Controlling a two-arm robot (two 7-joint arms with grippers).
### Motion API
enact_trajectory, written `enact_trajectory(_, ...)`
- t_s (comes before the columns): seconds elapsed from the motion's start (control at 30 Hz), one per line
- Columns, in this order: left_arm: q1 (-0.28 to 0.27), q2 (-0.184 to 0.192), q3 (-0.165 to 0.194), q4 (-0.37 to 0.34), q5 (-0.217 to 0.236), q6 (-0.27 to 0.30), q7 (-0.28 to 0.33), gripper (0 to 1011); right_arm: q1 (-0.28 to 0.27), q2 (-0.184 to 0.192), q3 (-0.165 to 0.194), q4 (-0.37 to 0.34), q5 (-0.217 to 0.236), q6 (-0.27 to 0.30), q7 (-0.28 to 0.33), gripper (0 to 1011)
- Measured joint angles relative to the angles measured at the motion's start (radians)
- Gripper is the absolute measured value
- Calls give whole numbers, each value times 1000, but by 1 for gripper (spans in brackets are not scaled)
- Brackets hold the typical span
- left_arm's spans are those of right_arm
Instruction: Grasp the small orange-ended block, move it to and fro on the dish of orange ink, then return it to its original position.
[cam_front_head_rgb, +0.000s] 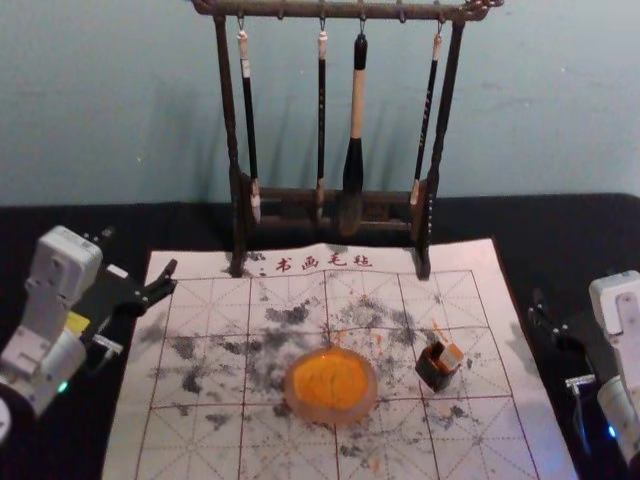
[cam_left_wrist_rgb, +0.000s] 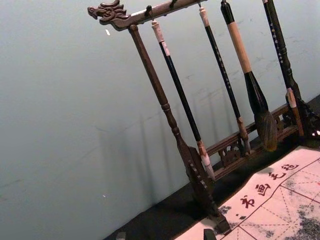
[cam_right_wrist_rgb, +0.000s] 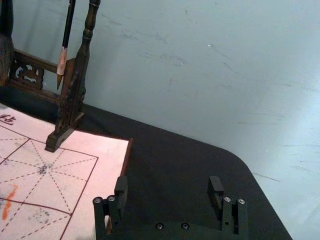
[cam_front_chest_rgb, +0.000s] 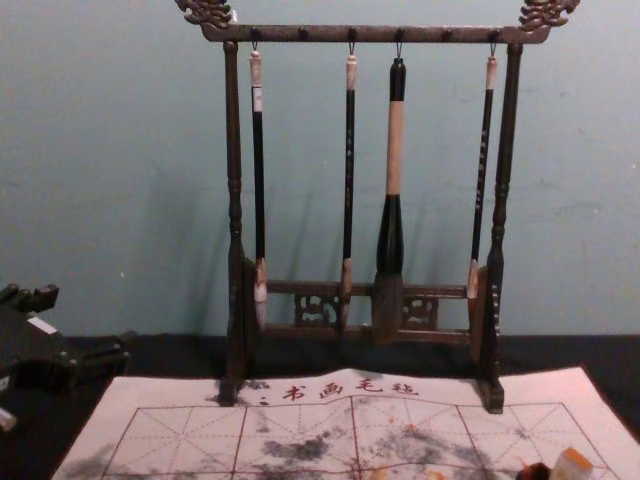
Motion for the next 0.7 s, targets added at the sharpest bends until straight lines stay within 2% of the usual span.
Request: enact_trajectory(0.7,0,0,0,0,0,0,0,1001,-2,6,-4,-10,2,-3,3,1000)
